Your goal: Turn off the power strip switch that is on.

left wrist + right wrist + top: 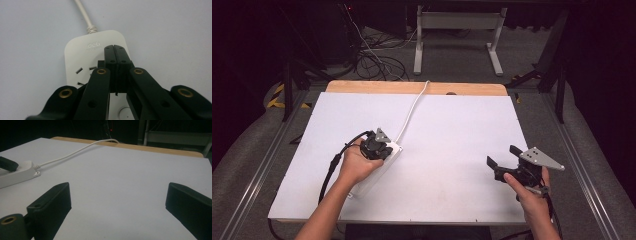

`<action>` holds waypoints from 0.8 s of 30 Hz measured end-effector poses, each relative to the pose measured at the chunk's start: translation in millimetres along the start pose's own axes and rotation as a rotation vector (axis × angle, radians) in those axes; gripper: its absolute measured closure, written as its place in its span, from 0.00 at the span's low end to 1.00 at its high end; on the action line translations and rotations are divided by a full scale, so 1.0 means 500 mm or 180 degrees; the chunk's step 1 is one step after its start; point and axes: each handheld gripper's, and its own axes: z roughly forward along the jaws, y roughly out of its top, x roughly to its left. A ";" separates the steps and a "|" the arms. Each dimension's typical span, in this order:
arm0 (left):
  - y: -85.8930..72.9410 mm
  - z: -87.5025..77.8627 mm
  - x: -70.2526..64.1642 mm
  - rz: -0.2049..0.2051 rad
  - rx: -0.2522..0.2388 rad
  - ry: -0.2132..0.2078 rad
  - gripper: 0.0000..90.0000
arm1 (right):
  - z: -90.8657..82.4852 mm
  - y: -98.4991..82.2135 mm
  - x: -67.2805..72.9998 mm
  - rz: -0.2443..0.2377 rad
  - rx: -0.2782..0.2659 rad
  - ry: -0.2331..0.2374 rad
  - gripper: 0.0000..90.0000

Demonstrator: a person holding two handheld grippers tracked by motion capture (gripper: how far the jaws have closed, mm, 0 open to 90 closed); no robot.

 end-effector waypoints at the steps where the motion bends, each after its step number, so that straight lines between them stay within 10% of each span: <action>1: 0.000 0.000 0.002 -0.0004 0.0000 -0.0016 1.00 | 0.000 0.000 0.000 0.0000 -0.0002 0.0001 0.08; 24: 0.001 0.002 0.004 -0.0089 -0.0096 -0.0031 1.00 | 0.002 0.001 -0.001 0.0004 -0.0007 0.0017 0.08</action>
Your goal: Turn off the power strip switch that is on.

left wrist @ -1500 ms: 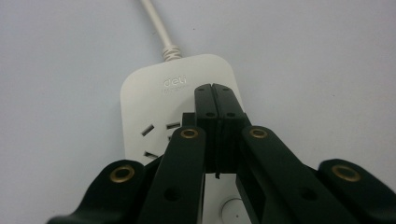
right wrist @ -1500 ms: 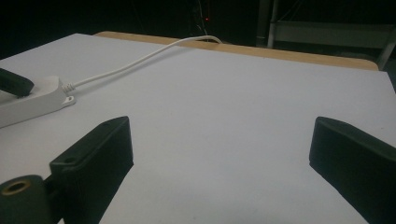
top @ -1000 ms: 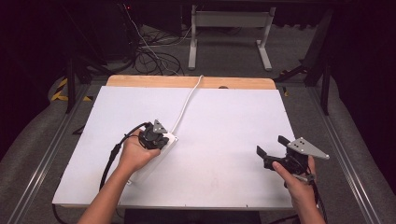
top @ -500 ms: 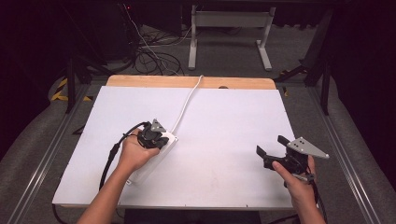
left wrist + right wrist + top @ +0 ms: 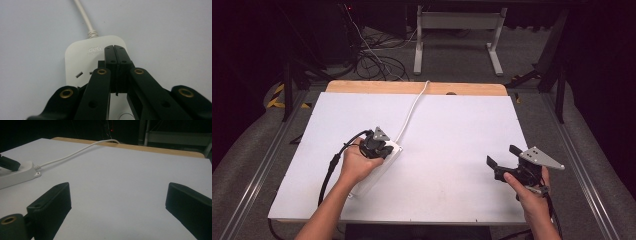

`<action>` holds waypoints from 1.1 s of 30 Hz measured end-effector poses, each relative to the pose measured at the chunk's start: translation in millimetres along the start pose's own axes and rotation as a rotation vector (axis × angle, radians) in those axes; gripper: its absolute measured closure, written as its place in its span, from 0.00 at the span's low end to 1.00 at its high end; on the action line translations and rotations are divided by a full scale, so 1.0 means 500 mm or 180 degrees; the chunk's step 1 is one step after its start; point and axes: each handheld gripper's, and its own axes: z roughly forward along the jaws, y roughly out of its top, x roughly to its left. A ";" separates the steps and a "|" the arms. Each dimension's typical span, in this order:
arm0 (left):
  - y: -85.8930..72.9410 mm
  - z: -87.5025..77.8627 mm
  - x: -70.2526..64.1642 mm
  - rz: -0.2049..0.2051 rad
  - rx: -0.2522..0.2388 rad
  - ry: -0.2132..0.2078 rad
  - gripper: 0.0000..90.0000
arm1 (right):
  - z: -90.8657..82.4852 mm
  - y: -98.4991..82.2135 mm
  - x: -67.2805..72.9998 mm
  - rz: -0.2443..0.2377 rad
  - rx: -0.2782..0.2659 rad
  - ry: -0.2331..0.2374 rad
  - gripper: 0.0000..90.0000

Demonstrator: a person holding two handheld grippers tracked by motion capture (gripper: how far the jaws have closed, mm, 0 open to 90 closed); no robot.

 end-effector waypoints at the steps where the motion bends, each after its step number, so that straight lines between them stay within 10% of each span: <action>1: 0.000 0.000 0.000 -0.0004 -0.0009 -0.0005 1.00 | 0.000 0.000 0.000 0.0008 -0.0004 -0.0003 0.08; 10: -0.007 -0.001 0.008 -0.0059 -0.0091 0.0009 1.00 | 0.000 0.000 0.000 0.0006 -0.0003 -0.0001 0.08; 22: -0.018 -0.048 0.028 -0.0285 -0.0614 0.0184 1.00 | 0.001 0.001 0.000 -0.0002 0.0001 0.0004 0.08; 33: -0.066 -0.152 0.074 -0.0732 -0.1487 0.0489 1.00 | 0.000 0.001 -0.001 0.0005 -0.0007 0.0000 0.08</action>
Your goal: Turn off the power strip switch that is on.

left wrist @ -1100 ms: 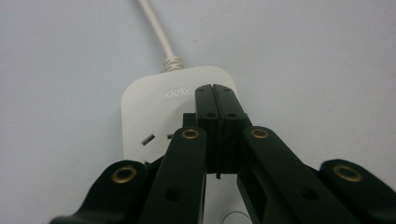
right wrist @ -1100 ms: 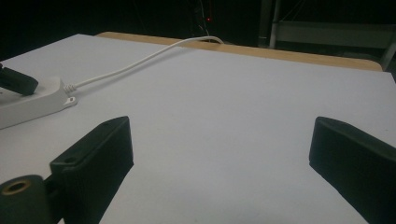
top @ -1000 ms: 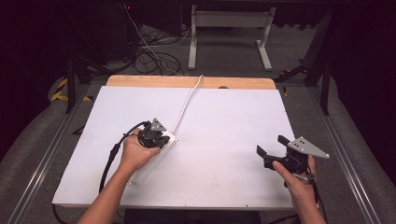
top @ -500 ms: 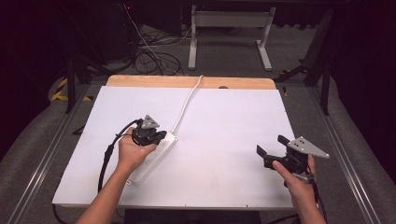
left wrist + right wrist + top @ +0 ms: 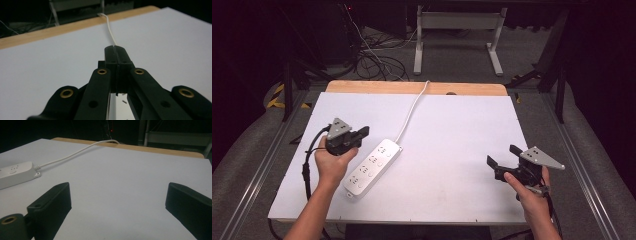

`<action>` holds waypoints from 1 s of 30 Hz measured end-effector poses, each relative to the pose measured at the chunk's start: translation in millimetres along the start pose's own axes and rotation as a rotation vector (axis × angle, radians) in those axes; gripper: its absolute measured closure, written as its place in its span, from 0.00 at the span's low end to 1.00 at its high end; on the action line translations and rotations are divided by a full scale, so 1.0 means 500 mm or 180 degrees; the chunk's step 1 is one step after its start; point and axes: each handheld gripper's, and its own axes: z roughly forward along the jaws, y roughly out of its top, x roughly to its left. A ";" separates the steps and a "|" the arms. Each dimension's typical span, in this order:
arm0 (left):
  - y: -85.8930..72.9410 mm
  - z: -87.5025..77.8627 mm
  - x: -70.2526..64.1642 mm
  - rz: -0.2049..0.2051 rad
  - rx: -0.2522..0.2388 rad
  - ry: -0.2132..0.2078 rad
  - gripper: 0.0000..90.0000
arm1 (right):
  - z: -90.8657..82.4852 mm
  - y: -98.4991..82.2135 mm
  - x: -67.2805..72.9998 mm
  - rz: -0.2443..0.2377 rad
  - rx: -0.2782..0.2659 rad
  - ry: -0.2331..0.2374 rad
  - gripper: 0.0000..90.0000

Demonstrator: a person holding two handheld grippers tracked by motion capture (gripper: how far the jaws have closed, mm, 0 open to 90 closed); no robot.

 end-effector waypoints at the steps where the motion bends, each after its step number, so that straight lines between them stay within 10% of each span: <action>1: -0.001 -0.009 0.007 -0.0059 -0.0072 0.0031 1.00 | 0.000 0.000 0.000 0.0010 -0.0003 -0.0006 0.08; 14: -0.040 -0.116 0.031 -0.0133 -0.0640 0.0365 1.00 | -0.001 0.000 0.000 -0.0004 -0.0001 -0.0008 0.08; 30: -0.065 -0.146 0.052 -0.0295 -0.0785 0.0576 0.97 | 0.002 0.001 0.002 -0.0005 0.0002 0.0007 0.08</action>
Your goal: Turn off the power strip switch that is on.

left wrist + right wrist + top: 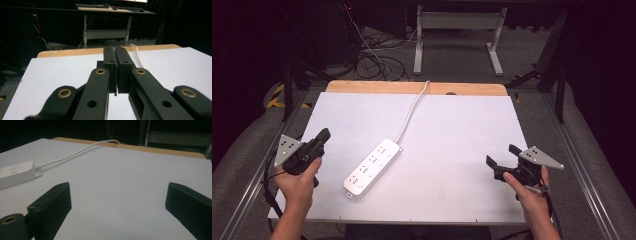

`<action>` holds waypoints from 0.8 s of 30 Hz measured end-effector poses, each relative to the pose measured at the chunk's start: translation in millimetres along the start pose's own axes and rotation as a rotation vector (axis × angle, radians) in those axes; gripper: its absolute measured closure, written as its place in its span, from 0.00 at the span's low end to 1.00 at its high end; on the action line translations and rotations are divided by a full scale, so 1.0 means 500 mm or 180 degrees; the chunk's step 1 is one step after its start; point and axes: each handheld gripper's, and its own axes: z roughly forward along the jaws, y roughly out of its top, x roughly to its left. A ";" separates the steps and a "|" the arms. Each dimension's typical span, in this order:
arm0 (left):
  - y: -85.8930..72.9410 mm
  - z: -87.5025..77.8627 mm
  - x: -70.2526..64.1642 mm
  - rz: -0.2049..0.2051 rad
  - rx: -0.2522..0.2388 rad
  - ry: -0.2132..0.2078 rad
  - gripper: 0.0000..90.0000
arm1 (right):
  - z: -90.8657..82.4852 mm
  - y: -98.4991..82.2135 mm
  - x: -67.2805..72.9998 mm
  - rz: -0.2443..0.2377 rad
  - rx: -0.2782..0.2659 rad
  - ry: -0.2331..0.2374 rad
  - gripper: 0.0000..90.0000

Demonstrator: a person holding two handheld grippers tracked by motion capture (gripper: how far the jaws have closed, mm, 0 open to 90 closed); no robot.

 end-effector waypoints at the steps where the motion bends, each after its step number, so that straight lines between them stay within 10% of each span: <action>1: -0.001 0.001 0.000 0.0003 -0.0011 -0.0001 0.94 | 0.000 0.000 0.000 0.0001 -0.0002 -0.0002 0.08; 9: -0.008 0.023 -0.003 0.0037 -0.0132 0.0230 0.29 | -0.002 0.000 0.000 0.0002 -0.0002 -0.0002 0.08; 24: -0.019 0.030 0.001 0.0215 -0.0133 0.0177 0.08 | -0.002 0.000 0.000 -0.0003 -0.0003 -0.0002 0.08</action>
